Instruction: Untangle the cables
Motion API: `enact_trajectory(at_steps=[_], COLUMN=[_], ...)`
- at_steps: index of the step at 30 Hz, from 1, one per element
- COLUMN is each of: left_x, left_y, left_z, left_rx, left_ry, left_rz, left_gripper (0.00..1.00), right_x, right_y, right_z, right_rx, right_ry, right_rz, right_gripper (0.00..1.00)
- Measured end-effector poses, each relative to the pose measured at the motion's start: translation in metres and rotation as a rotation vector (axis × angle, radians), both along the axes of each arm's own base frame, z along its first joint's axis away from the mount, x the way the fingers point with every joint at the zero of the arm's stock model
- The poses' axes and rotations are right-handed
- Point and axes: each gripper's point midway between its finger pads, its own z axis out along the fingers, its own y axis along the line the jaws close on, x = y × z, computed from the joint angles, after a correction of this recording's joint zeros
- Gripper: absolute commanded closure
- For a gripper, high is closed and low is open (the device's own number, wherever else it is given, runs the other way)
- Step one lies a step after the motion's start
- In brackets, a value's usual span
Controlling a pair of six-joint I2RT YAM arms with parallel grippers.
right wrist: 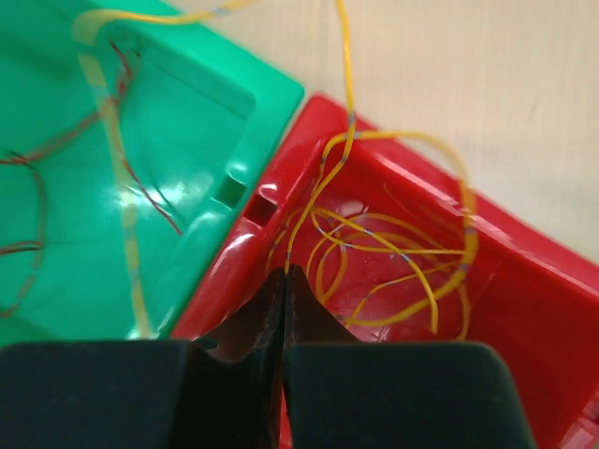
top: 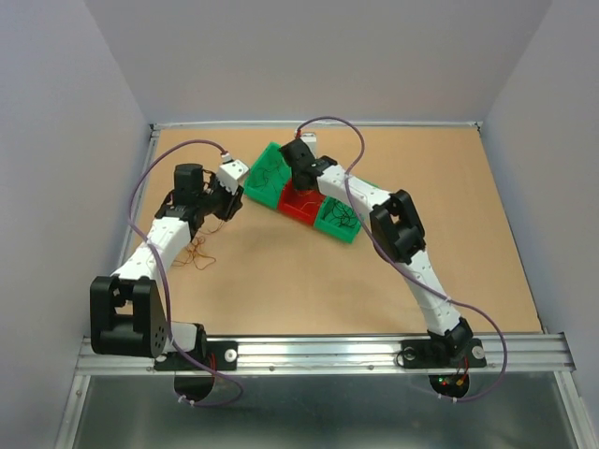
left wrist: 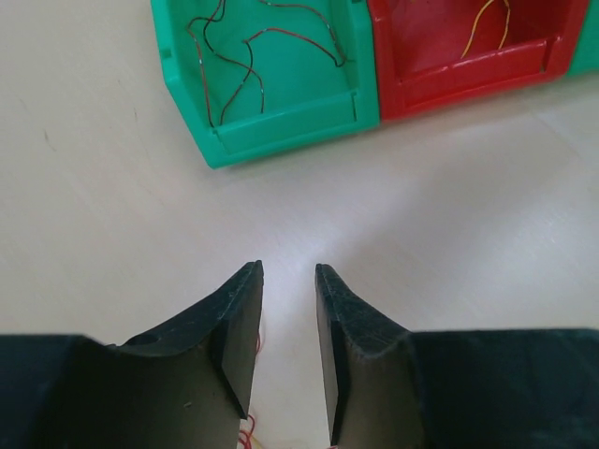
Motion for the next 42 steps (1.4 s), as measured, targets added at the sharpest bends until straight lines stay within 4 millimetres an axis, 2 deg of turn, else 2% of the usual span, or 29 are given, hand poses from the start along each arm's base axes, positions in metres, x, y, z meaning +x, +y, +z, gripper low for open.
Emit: enact_trajectory(at_steps=[3, 7, 11, 15, 17, 19, 23, 27, 33, 39, 42], left_x=[0.001, 0.013, 0.051, 0.091, 0.106, 0.116, 0.122, 0.121, 0.115, 0.11, 0.111], left_y=[-0.011, -0.038, -0.07, -0.088, -0.096, -0.102, -0.116, -0.131, -0.147, -0.16, -0.164], left_z=[0.003, 0.014, 0.04, 0.05, 0.05, 0.042, 0.029, 0.012, 0.01, 0.003, -0.012], left_rx=[-0.02, -0.038, -0.114, -0.194, -0.226, -0.242, -0.271, -0.294, -0.309, -0.304, -0.287], left_ry=[0.0, 0.01, -0.001, 0.006, 0.015, 0.034, 0.074, 0.123, 0.113, 0.121, 0.143], left_rz=[-0.005, -0.022, -0.02, 0.012, 0.031, 0.054, 0.048, 0.026, -0.012, -0.036, -0.035], left_gripper=[0.53, 0.46, 0.39, 0.37, 0.36, 0.35, 0.35, 0.35, 0.35, 0.46, 0.51], right_x=[-0.009, -0.017, -0.024, -0.052, -0.071, -0.081, -0.079, -0.072, -0.074, -0.077, -0.077], right_y=[-0.003, -0.002, -0.004, -0.018, -0.03, -0.037, -0.035, -0.029, -0.031, -0.034, -0.034], right_z=[-0.04, -0.041, -0.041, -0.04, -0.039, -0.036, -0.022, -0.018, -0.022, -0.008, 0.003], right_rx=[-0.061, -0.077, -0.078, -0.077, -0.086, -0.089, -0.06, -0.038, -0.033, -0.015, 0.004], right_ry=[0.105, 0.151, 0.173, 0.218, 0.245, 0.253, 0.211, 0.175, 0.163, 0.133, 0.104], right_rz=[0.019, 0.057, 0.075, 0.107, 0.116, 0.119, 0.135, 0.143, 0.146, 0.145, 0.146], right_gripper=[0.99, 0.99, 0.99, 0.99, 0.99, 0.98, 0.96, 0.93, 0.91, 0.91, 0.91])
